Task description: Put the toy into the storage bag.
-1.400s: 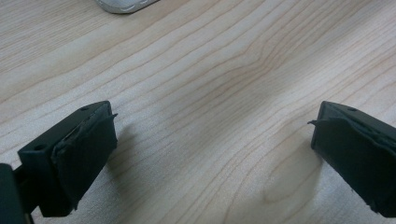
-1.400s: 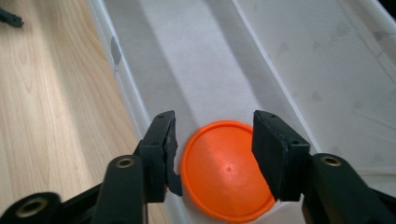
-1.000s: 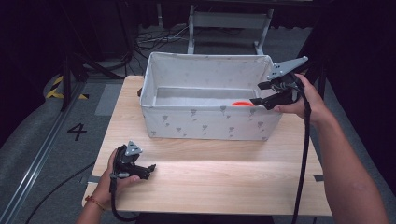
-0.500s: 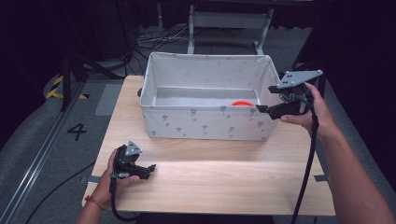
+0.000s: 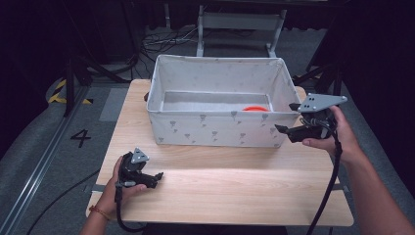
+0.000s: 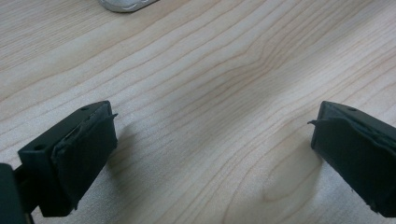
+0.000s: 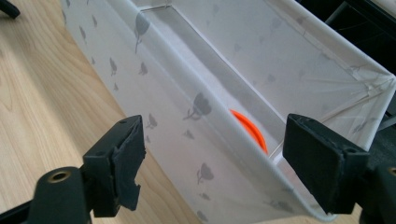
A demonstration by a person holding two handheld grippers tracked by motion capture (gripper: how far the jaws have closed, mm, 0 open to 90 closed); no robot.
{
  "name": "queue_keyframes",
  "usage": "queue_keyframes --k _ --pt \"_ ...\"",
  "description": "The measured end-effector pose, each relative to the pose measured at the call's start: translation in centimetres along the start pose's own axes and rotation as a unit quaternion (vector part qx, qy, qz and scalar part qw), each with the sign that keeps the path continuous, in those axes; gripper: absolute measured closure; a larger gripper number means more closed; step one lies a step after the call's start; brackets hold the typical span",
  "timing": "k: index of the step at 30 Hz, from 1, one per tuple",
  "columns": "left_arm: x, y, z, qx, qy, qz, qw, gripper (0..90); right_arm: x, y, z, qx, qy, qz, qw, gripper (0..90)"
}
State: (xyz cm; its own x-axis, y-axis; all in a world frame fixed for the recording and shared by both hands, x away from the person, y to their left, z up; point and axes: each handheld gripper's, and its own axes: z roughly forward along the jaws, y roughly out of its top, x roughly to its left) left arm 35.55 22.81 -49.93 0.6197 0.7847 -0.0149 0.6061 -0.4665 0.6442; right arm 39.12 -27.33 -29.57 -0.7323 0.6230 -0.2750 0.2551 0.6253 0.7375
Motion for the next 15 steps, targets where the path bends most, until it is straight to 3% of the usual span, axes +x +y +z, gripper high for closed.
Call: queue_keyframes --k 15 --pt "0.0 0.0 0.0 0.000 0.000 0.000 1.0000 0.5 2.2 -4.6 -0.6 0.003 -0.020 0.007 0.9998 20.8"
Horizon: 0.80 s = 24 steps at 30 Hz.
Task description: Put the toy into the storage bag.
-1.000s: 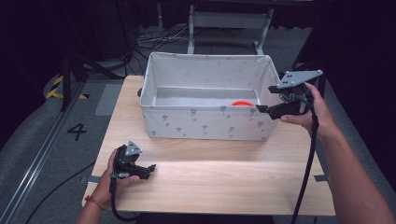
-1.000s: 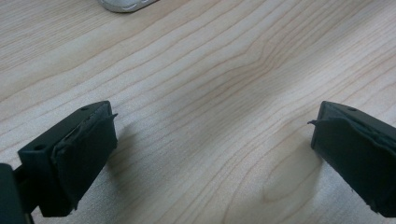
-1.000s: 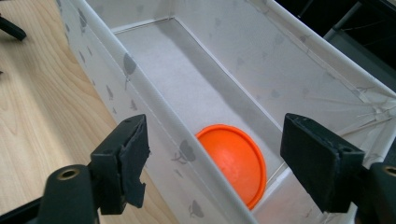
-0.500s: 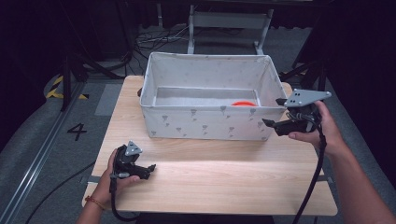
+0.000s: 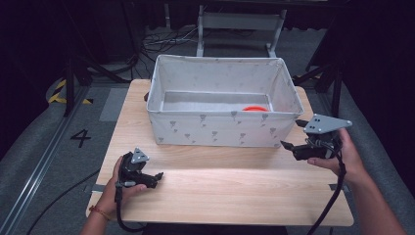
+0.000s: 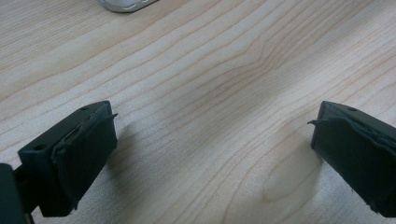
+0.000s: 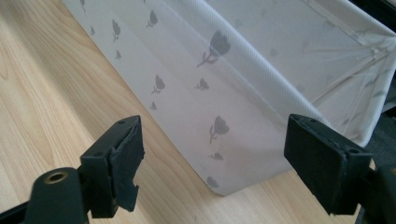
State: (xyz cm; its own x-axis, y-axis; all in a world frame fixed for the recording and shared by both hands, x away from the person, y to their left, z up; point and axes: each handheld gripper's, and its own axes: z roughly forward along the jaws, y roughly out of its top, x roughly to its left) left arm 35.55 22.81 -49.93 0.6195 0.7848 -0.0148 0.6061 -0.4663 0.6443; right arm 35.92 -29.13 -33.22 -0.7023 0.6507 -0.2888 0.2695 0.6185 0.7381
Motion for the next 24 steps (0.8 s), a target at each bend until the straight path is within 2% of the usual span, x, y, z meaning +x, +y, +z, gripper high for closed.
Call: queue_keyframes --k 4,6,9,12,14,21,22,24 --pt "0.0 0.0 0.0 0.000 0.000 0.000 1.0000 0.5 0.6 -1.7 0.1 -0.007 -0.007 0.004 0.9999 21.3" --pt "0.0 0.0 0.0 0.000 0.000 0.000 1.0000 0.5 0.9 -2.5 0.3 -0.005 -0.012 0.005 0.9999 21.4" --pt "0.0 0.0 0.0 0.000 0.000 0.000 1.0000 0.5 1.2 -4.1 0.8 0.005 -0.006 0.013 0.9999 21.6" --pt "0.0 0.0 0.0 0.000 0.000 0.000 1.0000 0.5 1.2 -5.6 1.4 0.016 0.011 0.032 0.9993 22.6" --pt "0.0 0.0 0.0 0.000 0.000 0.000 1.0000 0.5 1.3 -6.7 1.9 0.029 0.006 0.037 0.9989 22.6" --pt "0.0 0.0 0.0 0.001 -0.001 0.000 1.0000 0.5 1.3 -10.1 3.3 0.047 0.010 0.064 0.9967 22.3" --pt "0.0 0.0 0.0 0.001 -0.001 0.000 1.0000 0.5 1.3 -10.1 3.3 0.047 0.010 0.064 0.9967 22.3" --pt "0.0 0.0 0.0 0.001 0.000 0.000 1.0000 0.5 1.3 -11.6 3.9 0.053 0.016 0.084 0.9949 22.4"
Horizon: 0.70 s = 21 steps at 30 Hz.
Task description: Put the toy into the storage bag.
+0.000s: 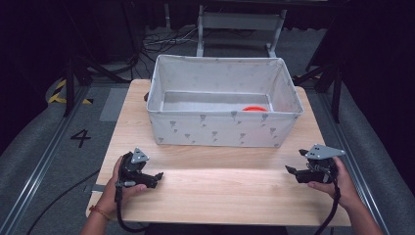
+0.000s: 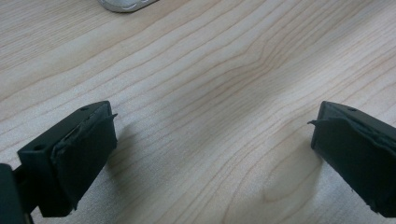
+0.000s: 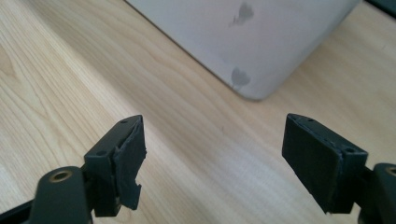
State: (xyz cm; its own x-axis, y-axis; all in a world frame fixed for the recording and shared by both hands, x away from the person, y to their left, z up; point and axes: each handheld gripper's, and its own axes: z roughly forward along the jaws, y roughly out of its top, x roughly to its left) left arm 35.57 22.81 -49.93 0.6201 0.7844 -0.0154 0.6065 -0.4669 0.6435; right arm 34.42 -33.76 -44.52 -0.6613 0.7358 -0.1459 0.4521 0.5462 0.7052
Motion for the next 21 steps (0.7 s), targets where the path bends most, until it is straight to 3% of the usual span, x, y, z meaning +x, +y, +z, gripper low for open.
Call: queue_keyframes --k 3,5,12,15,21 --pt "0.0 0.0 0.0 0.000 0.000 0.000 1.0000 0.5 -0.1 -0.7 0.3 0.001 0.001 0.003 1.0000 22.3" --pt "0.0 0.0 0.0 0.000 0.000 0.000 1.0000 0.5 -0.4 -2.1 0.8 0.003 0.011 0.022 0.9997 22.4" --pt "0.0 0.0 0.0 0.001 -0.001 0.001 1.0000 0.4 -0.4 -4.8 1.3 0.011 0.028 0.043 0.9986 22.7" --pt "0.0 0.0 0.1 -0.002 0.000 0.000 1.0000 0.2 -0.3 -5.9 1.2 0.003 0.040 0.059 0.9975 22.7" --pt "0.0 0.0 0.1 -0.002 0.001 -0.001 1.0000 0.3 -0.5 -7.4 1.1 -0.013 0.036 0.084 0.9957 20.9"
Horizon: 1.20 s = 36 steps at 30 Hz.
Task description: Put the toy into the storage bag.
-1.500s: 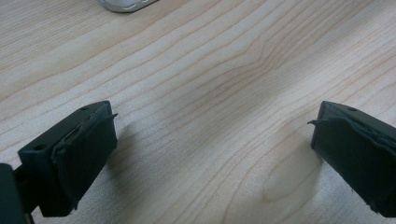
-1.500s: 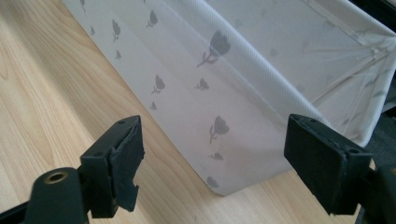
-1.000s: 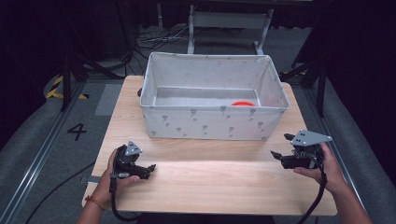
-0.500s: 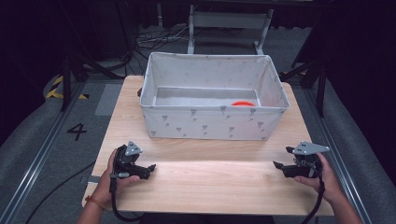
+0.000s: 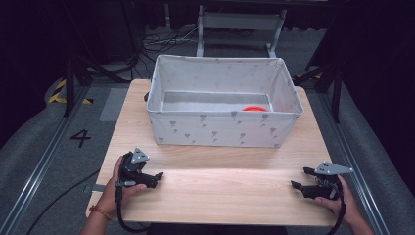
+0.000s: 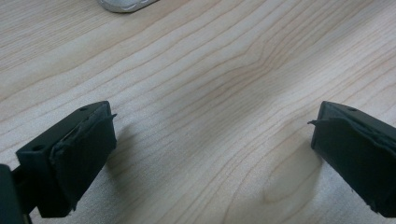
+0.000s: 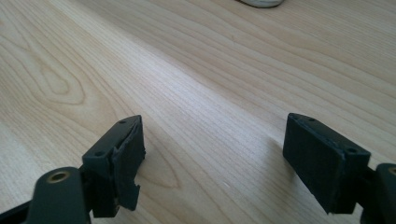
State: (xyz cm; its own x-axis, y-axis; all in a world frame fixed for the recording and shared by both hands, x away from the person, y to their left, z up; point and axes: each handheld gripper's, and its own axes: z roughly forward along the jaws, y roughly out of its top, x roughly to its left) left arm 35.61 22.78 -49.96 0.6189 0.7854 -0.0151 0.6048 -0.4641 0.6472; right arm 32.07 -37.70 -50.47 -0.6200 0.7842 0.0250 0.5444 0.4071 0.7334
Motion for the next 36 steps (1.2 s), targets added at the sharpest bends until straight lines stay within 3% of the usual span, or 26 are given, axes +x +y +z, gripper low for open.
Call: queue_keyframes --k 36 --pt "-0.02 0.04 0.02 0.001 -0.001 -0.003 1.0000 0.2 0.02 0.02 0.06 0.002 -0.003 0.000 1.0000 19.0"
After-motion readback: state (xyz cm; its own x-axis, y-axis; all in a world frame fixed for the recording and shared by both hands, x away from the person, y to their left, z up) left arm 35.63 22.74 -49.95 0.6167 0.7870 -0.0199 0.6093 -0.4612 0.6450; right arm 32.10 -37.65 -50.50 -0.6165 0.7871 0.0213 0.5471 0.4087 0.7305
